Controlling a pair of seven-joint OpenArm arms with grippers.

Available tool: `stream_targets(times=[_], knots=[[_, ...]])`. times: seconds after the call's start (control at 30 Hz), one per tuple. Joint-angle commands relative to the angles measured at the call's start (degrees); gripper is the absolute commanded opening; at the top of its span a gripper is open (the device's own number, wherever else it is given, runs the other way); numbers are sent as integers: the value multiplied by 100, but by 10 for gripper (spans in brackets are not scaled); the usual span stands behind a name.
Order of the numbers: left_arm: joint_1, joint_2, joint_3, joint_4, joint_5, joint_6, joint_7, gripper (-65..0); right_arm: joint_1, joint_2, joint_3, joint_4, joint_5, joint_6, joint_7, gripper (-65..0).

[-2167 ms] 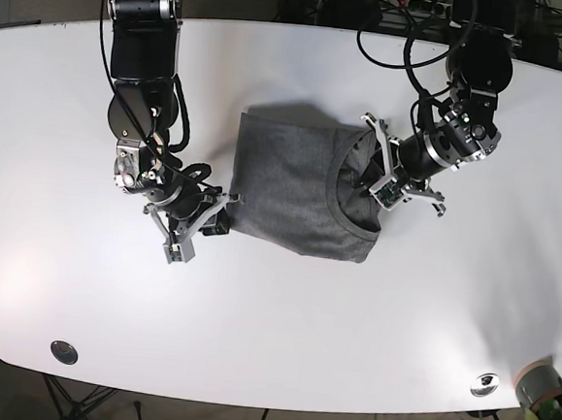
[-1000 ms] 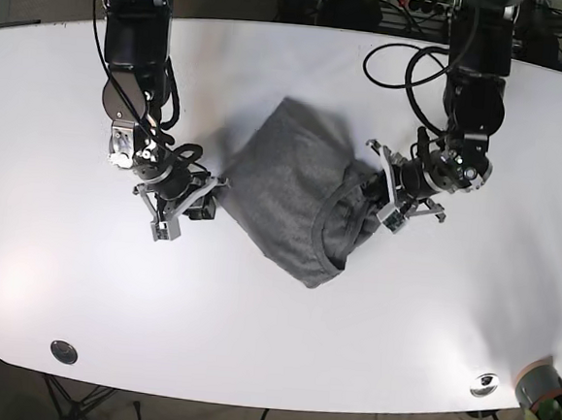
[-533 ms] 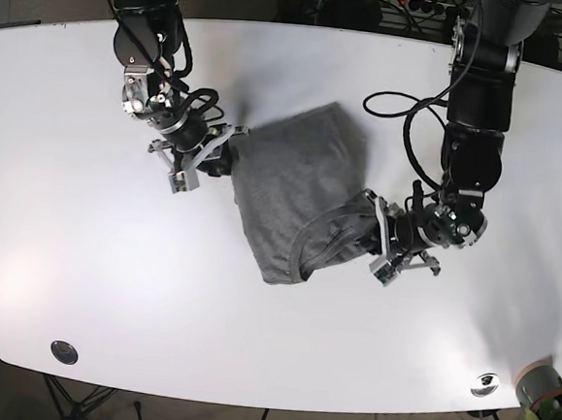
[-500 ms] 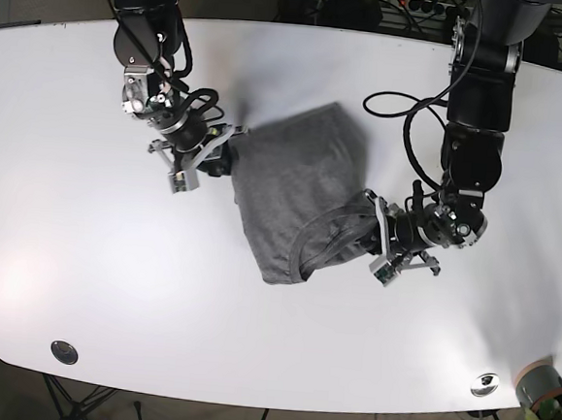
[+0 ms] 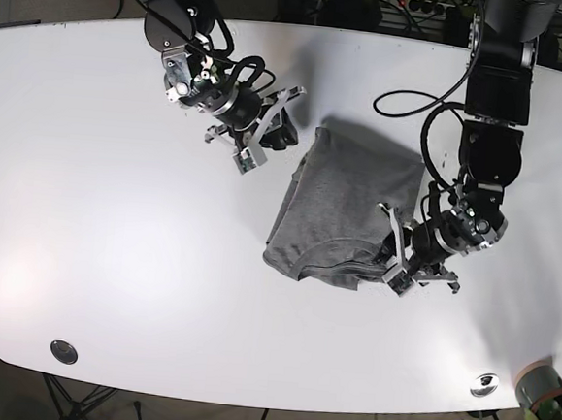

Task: Fold the T-shirt properly
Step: 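Push the grey bundle with the left gripper off the table edge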

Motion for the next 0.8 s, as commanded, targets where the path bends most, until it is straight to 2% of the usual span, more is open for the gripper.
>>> stream_targets(times=[0.0, 0.07, 0.17, 0.33, 0.47, 0.6, 0.77], knots=[[174, -13, -29, 382, -63, 396, -77, -411, 109, 35, 168, 283, 97, 24, 70, -547], [368, 136, -29, 620, -72, 845, -77, -324, 109, 35, 335, 327, 97, 50, 34, -547], [623, 339, -20, 954, -81, 1372, -77, -250, 100, 35, 581, 353, 97, 59, 34, -547], [886, 708, -11, 1112, -46, 1794, -86, -221, 109, 35, 766, 353, 106, 59, -106, -547], [930, 857, 138, 1121, -46, 1821, -86, -221, 162, 53, 775, 353, 71, 59, -124, -547], [930, 1068, 174, 1068, -46, 1829, -95, -222, 179, 255, 775, 353, 106, 59, -124, -547], [983, 1191, 332, 787, -28, 1829, -464, -222, 179, 255, 775, 353, 106, 59, -124, -549]])
